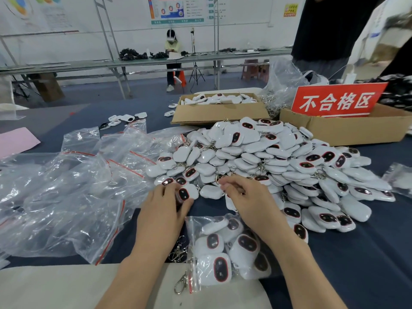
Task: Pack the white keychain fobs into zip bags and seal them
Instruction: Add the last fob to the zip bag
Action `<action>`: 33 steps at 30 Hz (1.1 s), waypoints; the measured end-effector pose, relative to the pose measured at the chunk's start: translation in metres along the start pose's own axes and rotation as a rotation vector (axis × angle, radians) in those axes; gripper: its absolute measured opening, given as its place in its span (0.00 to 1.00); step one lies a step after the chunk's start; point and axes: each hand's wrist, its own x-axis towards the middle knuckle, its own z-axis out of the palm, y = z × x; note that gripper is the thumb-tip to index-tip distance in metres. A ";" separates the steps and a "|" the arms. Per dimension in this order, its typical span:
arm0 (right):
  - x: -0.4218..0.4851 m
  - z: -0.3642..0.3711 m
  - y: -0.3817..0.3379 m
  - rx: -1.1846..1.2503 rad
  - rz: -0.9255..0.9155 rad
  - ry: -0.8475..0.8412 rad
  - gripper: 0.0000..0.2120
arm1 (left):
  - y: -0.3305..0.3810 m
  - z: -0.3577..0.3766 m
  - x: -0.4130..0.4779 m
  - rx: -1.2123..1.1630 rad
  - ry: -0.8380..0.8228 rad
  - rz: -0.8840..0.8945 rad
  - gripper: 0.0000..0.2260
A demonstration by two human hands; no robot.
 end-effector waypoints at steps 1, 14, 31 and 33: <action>0.000 0.000 0.000 0.007 0.001 0.001 0.10 | -0.001 0.000 0.001 -0.051 0.009 0.012 0.17; 0.003 0.006 -0.016 0.323 -0.064 -0.060 0.14 | 0.018 -0.008 0.000 -0.989 0.063 0.007 0.27; 0.006 0.013 -0.002 0.404 0.100 -0.124 0.09 | 0.018 0.007 0.002 -1.004 -0.180 -0.007 0.07; 0.005 0.013 -0.002 0.414 0.087 -0.135 0.07 | 0.018 0.007 0.002 -1.034 -0.187 -0.025 0.06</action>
